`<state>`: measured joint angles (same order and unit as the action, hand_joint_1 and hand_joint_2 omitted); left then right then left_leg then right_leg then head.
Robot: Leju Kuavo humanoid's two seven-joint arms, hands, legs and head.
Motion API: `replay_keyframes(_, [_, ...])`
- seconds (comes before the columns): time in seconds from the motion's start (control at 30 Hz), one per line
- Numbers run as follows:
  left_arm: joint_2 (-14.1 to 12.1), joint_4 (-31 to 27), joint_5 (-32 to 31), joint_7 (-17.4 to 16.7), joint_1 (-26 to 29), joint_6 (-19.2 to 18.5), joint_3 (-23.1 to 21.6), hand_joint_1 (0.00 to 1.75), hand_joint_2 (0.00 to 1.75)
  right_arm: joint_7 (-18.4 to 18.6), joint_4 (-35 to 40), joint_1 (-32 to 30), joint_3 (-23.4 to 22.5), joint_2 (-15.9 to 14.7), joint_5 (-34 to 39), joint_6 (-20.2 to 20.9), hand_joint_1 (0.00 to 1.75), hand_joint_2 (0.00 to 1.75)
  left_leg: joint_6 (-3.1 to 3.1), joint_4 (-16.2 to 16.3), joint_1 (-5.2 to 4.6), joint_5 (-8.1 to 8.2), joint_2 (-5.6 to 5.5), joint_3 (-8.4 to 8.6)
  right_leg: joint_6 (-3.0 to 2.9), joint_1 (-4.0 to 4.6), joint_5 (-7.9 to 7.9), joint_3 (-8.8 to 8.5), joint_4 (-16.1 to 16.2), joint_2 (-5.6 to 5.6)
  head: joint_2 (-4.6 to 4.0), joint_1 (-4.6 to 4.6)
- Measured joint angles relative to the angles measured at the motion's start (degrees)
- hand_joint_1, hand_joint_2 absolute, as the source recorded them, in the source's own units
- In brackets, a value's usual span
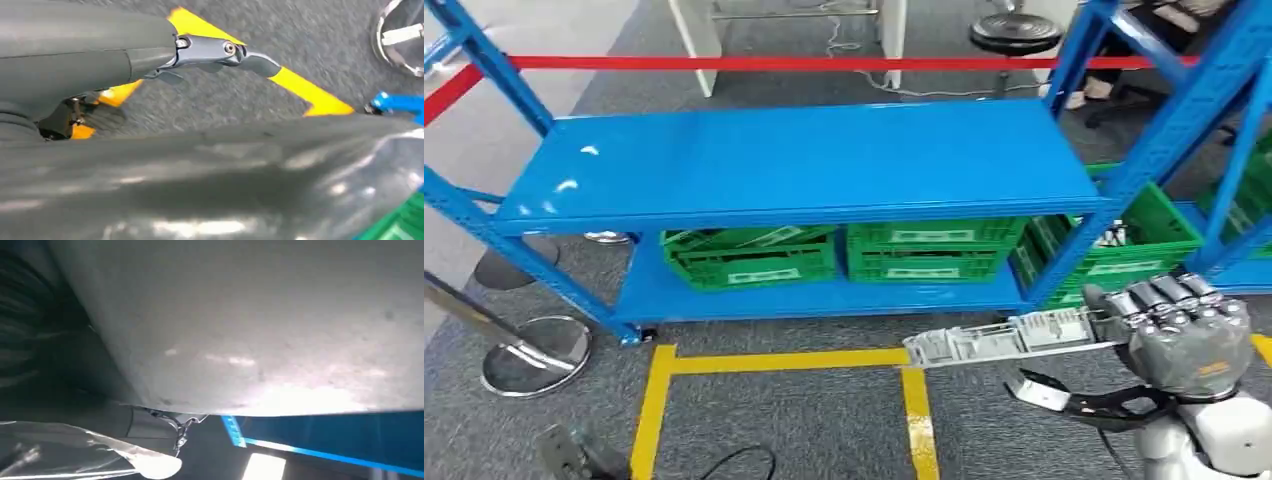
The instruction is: Take the parts from the cabinet and place them on the table.
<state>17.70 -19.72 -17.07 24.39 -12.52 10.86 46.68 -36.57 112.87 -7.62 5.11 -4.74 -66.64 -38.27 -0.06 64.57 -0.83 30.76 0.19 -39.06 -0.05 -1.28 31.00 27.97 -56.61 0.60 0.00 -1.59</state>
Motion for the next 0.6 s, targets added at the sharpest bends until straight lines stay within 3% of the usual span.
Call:
replay_keyframes(0.03, [-0.09, -0.07, 0.66, -0.11, 0.06, 0.15, -0.63, 0.00, 0.00, -0.09, -0.13, 0.00, -0.13, 0.13, 0.02, 0.00, 1.75, 1.75, -0.33, 4.34, 0.27, 3.19, 0.00, -0.64, -0.05, 0.02, -0.75, 0.97, -0.10, 0.31, 0.00, -0.04])
replay_keyframes(0.07, [-0.13, -0.11, 1.35, -0.33, 0.14, 0.35, -1.17, 0.00, 0.00, -0.11, -0.28, -0.06, -0.26, 0.17, 0.00, 0.02, 1.75, 1.75, -0.57, 8.28, 0.45, 4.82, 0.00, -1.12, 0.04, 0.05, -1.43, 1.89, -0.35, 0.41, 0.00, -0.07])
replay_keyframes(0.1, [-0.17, -0.11, 1.84, -0.63, 0.16, 0.37, -1.79, 0.00, 0.00, -0.20, -0.44, -0.09, -0.35, 0.20, -0.11, 0.02, 1.75, 1.75, -0.71, 10.99, 0.59, 4.61, 0.00, -1.11, 0.06, 0.05, -1.72, 2.92, -0.58, 0.70, 0.00, -0.02])
replay_keyframes(0.13, [-0.22, -0.13, 2.44, -0.74, 0.20, 0.46, -2.29, 0.00, 0.00, -0.33, -0.54, -0.26, -0.39, 0.35, -0.20, 0.02, 1.75, 1.75, -0.79, 11.26, 0.70, 2.67, 0.01, -0.27, 0.11, 0.05, -2.13, 3.95, -0.99, 1.14, 0.00, 0.04])
replay_keyframes(0.2, [-0.28, -0.17, 3.60, -1.00, 0.30, 0.50, -3.12, 0.00, 0.00, -0.63, -0.63, -0.41, -0.61, 0.50, -0.20, 0.02, 1.75, 1.75, -0.57, 5.91, 0.75, -2.28, 0.33, 3.99, 0.24, 0.05, -2.77, 5.57, -1.59, 2.20, 0.00, 0.02])
replay_keyframes(0.23, [-0.28, -0.22, 4.21, -1.09, 0.28, 0.61, -3.62, 0.00, 0.00, -0.61, -0.68, -0.42, -0.66, 0.50, -0.28, 0.02, 1.75, 1.75, -0.23, 1.42, 0.67, -3.12, 1.24, 7.01, 0.40, 0.08, -3.12, 5.90, -1.68, 2.66, 0.00, 0.04])
replay_keyframes(0.27, [-0.31, -0.39, 4.82, -1.18, 0.25, 0.79, -4.24, 0.00, 0.00, -0.48, -0.74, -0.41, -0.68, 0.52, -0.48, 0.02, 1.75, 1.75, 0.22, -3.36, 0.34, -1.41, 3.66, 9.98, 0.66, 0.14, -3.41, 6.00, -1.68, 3.05, 0.00, -0.02])
replay_keyframes(0.3, [-0.33, -0.57, 5.31, -1.25, 0.18, 0.96, -4.87, 0.00, 0.00, -0.30, -0.76, -0.37, -0.74, 0.52, -0.52, 0.02, 1.75, 1.75, 0.64, -7.11, -0.29, -0.20, 4.15, 12.09, 1.06, 0.20, -3.73, 6.04, -1.76, 3.62, 0.00, -0.02])
replay_keyframes(0.4, [-0.42, -0.76, 6.05, -1.60, 0.18, 1.14, -6.29, 0.00, 0.00, -0.15, -0.96, -0.32, -0.81, 0.57, -0.81, 0.02, 1.75, 1.75, 1.42, -8.37, -0.54, -0.01, 2.47, 11.42, 2.09, 0.10, -4.73, 6.33, -1.64, 5.81, 0.00, -0.02])
replay_keyframes(0.43, [-0.35, -0.76, 6.27, -1.62, 0.44, 1.20, -6.53, 0.00, 0.00, -0.13, -0.98, -0.24, -0.83, 0.59, -0.81, 0.02, 1.75, 1.75, 1.90, -9.32, 0.01, -1.00, 1.88, 11.62, 2.36, 0.04, -4.22, 6.80, -1.98, 5.51, 0.00, -0.09])
replay_keyframes(0.47, [-0.33, -0.76, 6.27, -1.62, 0.56, 1.29, -6.71, 0.00, 0.00, -0.09, -1.05, -0.19, -0.83, 0.59, -0.81, 0.02, 1.75, 1.75, 1.96, -9.33, -0.06, -1.39, 1.72, 11.33, 2.55, -0.09, -3.34, 7.49, -2.40, 3.51, 0.00, -0.07])
replay_keyframes(0.5, [-0.37, -0.83, 6.34, -1.60, 0.52, 1.31, -7.01, 0.00, 0.00, -0.07, -1.07, -0.16, -0.79, 0.59, -0.76, 0.02, 1.75, 1.75, 2.44, -9.31, -0.05, -1.98, 0.86, 10.51, 2.66, -0.08, -0.26, 8.72, -5.84, 0.96, 0.00, -0.17])
replay_keyframes(0.57, [-0.33, -0.85, 6.34, -1.62, 0.55, 1.29, -7.52, 0.00, 0.00, -0.11, -1.40, -0.24, -0.83, 0.59, -0.74, 0.02, 1.75, 1.75, 2.89, -9.03, -0.27, -2.73, -0.23, 9.30, 2.69, 0.05, 4.43, 11.78, -14.42, -0.35, 0.00, -0.44])
replay_keyframes(0.6, [-0.35, -0.87, 6.38, -1.62, 0.55, 1.31, -7.67, 0.00, 0.00, -0.15, -1.55, -0.33, -0.79, 0.59, -0.74, 0.02, 1.75, 1.75, 2.94, -8.79, -0.41, -3.08, -0.87, 8.68, 2.66, 0.11, 5.34, 12.77, -17.42, -0.47, 0.00, -0.37])
